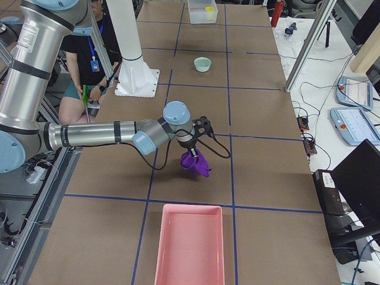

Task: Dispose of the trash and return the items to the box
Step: 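Lift the purple cloth with the right gripper and drop it into the pink bin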

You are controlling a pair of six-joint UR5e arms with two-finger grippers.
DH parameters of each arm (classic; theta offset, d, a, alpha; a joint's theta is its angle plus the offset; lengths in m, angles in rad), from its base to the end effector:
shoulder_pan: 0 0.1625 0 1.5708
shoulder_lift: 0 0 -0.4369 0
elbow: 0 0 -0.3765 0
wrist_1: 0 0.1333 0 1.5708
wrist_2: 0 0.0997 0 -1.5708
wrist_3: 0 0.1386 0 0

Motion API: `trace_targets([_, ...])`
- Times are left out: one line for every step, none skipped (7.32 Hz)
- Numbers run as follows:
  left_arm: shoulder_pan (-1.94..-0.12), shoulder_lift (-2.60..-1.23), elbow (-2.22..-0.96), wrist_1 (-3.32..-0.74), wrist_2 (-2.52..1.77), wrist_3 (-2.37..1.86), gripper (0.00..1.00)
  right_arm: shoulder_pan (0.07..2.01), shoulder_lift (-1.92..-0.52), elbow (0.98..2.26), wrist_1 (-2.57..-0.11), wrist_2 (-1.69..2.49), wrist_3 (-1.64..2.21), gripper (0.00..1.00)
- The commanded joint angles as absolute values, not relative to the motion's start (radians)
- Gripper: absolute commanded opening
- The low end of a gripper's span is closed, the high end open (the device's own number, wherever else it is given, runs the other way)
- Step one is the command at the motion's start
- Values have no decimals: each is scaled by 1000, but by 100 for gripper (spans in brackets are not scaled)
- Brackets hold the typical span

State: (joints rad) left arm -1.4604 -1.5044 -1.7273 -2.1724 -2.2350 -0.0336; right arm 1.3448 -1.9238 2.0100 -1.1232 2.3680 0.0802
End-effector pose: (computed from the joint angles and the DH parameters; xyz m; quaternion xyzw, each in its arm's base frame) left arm 0.0067 -0.4947 0.5850 0.2976 0.3290 0.1446 0.8845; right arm -0.0472 -0.3577 0.5727 0.1831 -0.4071 -0.1668 0.8792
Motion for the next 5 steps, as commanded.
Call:
trace_targets([-1459, -1505, -1727, -2174, -2235, -35, 100, 1611, -1880, 2069, -1544, 2408, -372, 0])
trace_targets([-1459, -1506, -1727, -2174, -2235, -37, 100, 1734, -1814, 2059, -1762, 2395, -587, 0])
trace_targets([-1459, -1509, -1727, -2174, -2235, -40, 100, 1856, -1745, 2012, -1940, 2361, -771, 0])
trace_targets([-1459, -1511, -1727, -2174, -2235, -40, 100, 1931, -1676, 1891, -1966, 2326, -914, 0])
trace_targets([-1459, -1512, -1727, -2174, -2235, -40, 100, 1972, -1602, 1764, -1960, 2274, -981, 0])
